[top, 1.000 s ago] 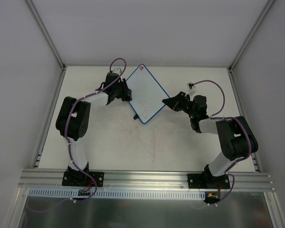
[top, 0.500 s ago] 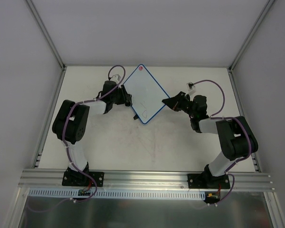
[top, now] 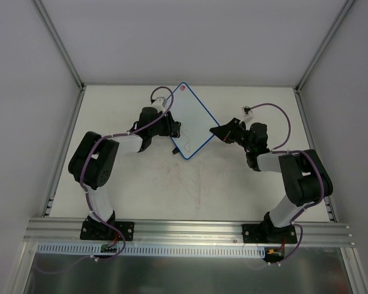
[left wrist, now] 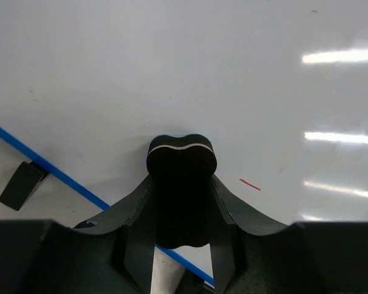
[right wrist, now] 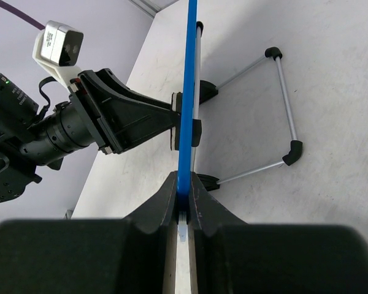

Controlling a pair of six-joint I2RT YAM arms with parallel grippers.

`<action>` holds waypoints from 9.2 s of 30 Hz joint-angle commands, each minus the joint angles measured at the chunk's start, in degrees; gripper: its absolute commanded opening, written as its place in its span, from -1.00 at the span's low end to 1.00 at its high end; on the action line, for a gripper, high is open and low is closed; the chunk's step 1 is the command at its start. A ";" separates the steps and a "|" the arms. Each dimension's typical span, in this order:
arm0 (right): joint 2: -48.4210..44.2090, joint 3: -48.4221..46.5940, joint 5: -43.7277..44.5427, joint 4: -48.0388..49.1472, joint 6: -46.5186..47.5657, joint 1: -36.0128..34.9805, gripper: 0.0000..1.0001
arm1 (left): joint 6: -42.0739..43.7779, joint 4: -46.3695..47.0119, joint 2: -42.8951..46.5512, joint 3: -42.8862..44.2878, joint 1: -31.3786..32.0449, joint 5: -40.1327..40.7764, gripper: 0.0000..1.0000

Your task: Erase the whiteboard

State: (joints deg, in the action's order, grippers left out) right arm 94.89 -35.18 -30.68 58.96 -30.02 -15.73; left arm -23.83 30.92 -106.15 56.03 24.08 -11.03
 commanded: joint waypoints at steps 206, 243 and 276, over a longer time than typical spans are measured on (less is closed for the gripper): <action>3.11 -6.83 -10.37 -1.65 -7.33 0.61 -1.00 | 8.97 7.16 3.75 -9.89 12.30 2.92 -1.00; 4.25 -7.01 -10.81 -0.69 -8.12 0.96 -1.00 | 8.11 1.09 33.43 -17.63 13.89 14.99 -1.00; 1.35 -6.75 -8.26 -7.46 -3.03 1.31 -1.00 | -1.74 -30.65 33.31 -18.24 -18.71 1.45 -0.96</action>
State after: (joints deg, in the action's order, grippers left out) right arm 98.19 -40.29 -36.32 52.34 -33.85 -13.54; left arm -26.06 0.08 -69.65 35.86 6.24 -9.82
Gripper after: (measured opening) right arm 0.091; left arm 0.317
